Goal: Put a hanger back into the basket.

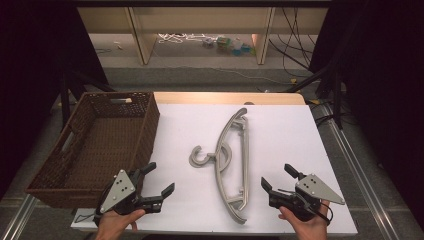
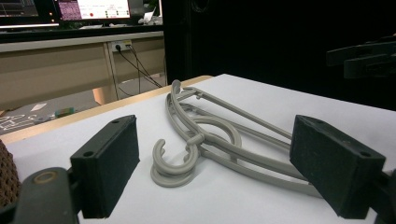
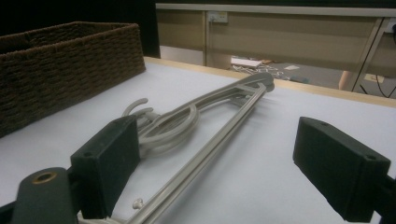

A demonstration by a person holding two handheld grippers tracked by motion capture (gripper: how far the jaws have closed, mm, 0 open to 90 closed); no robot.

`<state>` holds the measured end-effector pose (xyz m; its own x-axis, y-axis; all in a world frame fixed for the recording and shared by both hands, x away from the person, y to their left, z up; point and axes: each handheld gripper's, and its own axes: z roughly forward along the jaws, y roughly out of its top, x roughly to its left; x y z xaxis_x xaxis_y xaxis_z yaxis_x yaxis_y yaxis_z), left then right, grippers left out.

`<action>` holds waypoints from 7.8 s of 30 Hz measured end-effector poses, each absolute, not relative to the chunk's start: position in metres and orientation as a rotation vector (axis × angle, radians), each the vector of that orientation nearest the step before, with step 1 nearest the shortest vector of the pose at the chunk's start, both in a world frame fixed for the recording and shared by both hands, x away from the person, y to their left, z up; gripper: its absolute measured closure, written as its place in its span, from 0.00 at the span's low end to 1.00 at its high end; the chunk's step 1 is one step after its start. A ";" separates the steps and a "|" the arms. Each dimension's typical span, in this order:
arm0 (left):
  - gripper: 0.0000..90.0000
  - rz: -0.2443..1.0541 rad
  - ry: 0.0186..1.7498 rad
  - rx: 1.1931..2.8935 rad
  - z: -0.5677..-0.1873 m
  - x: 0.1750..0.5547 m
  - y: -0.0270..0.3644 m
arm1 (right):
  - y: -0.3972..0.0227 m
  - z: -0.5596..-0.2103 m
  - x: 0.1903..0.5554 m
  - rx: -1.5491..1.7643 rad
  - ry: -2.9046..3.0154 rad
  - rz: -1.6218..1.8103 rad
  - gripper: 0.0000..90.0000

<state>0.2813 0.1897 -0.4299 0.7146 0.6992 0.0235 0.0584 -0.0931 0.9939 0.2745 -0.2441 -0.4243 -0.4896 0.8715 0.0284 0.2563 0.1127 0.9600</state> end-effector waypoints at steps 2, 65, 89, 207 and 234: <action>0.17 0.602 0.629 1.592 -0.430 0.282 0.190 | -0.244 -0.425 0.275 1.097 1.828 1.400 0.17; 0.17 0.619 0.625 1.595 -0.429 0.283 0.191 | -0.094 -0.457 0.377 1.025 2.691 0.713 0.53; 0.17 0.609 0.631 1.603 -0.429 0.284 0.192 | -0.090 -0.446 0.374 1.034 2.726 0.606 0.67; 0.86 0.721 -0.222 2.156 -0.428 0.308 0.123 | -0.183 -0.359 0.294 0.295 2.786 1.069 0.86; 0.88 0.460 0.527 2.065 -0.393 0.330 0.153 | -0.224 -0.351 0.298 0.837 2.134 1.364 0.25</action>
<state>0.3298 0.1529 -0.3934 0.8381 0.5331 0.1156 0.1872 -0.4802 0.8569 0.2979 -0.2240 -0.3510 -0.7038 0.7077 -0.0619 0.2411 0.3199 0.9163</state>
